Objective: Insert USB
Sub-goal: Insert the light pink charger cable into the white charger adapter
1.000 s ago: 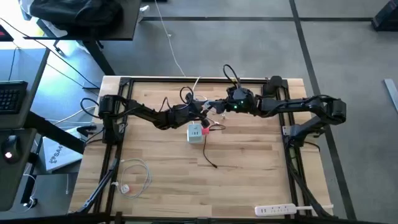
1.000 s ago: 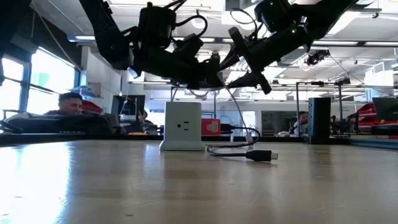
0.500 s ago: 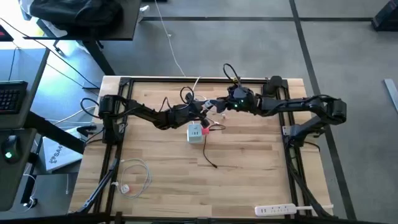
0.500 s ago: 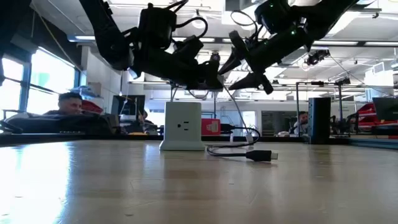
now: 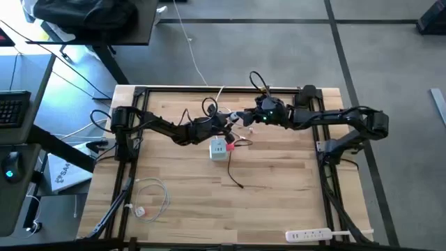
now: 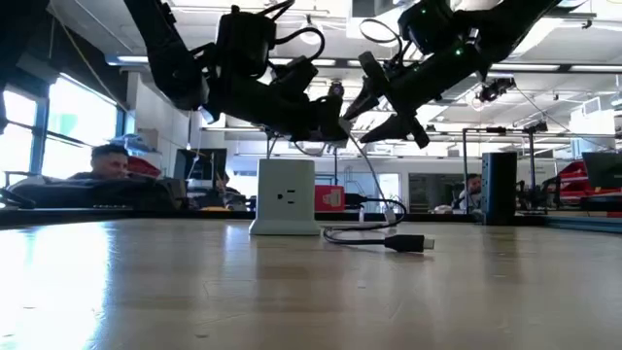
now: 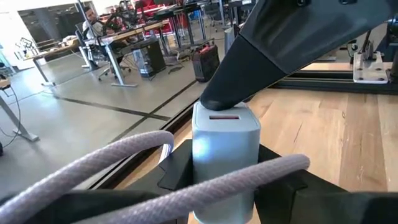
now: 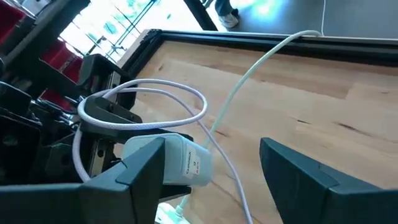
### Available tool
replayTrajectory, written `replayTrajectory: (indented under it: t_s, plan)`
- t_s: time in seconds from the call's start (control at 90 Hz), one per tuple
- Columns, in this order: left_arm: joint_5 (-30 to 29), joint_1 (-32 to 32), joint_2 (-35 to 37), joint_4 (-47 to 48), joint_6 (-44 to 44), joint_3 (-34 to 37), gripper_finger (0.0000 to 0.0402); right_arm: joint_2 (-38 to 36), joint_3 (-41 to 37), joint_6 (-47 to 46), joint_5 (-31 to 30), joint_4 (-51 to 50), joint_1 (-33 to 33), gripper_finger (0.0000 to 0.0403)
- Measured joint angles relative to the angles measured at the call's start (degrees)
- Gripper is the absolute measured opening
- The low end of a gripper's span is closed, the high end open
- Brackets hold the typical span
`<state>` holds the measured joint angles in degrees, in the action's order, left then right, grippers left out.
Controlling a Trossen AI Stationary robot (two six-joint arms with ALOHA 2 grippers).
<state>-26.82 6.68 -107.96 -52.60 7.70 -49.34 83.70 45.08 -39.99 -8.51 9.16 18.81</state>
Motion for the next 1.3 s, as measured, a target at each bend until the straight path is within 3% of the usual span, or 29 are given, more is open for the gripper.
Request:
replayTrajectory:
  t_s: [0.433, 0.667, 0.867, 1.067, 1.156, 1.3]
  plan:
    - [0.0, -0.1, 0.0, 0.1, 0.1, -0.1, 0.0108, -0.7, -0.2, 2.9, -1.0, -2.7, 0.3, 0.0224]
    - [-0.5, -0.3, 0.4, -1.5, 2.5, -0.4, 0.0094, -7.9, -0.3, 8.0, -4.8, -4.9, 0.7, 0.0224]
    - [-1.1, -0.2, 0.3, -1.3, 2.9, -0.3, 0.0094, -13.8, -0.2, 10.3, -8.0, -13.7, -1.6, 0.0224]
    - [-0.7, -0.2, 0.2, -2.2, 2.6, -0.3, 0.0094, -13.2, -1.8, 10.3, -12.6, -23.3, -7.4, 0.0224]
    - [0.4, -0.2, 0.2, -2.4, 1.2, -0.2, 0.0094, -12.0, -5.0, 14.3, -13.5, -22.0, -9.6, 0.0224]
    - [1.2, -0.2, 0.2, -2.9, 0.5, -0.2, 0.0094, -9.2, -10.5, 21.8, -11.6, -11.3, -10.6, 0.0224]
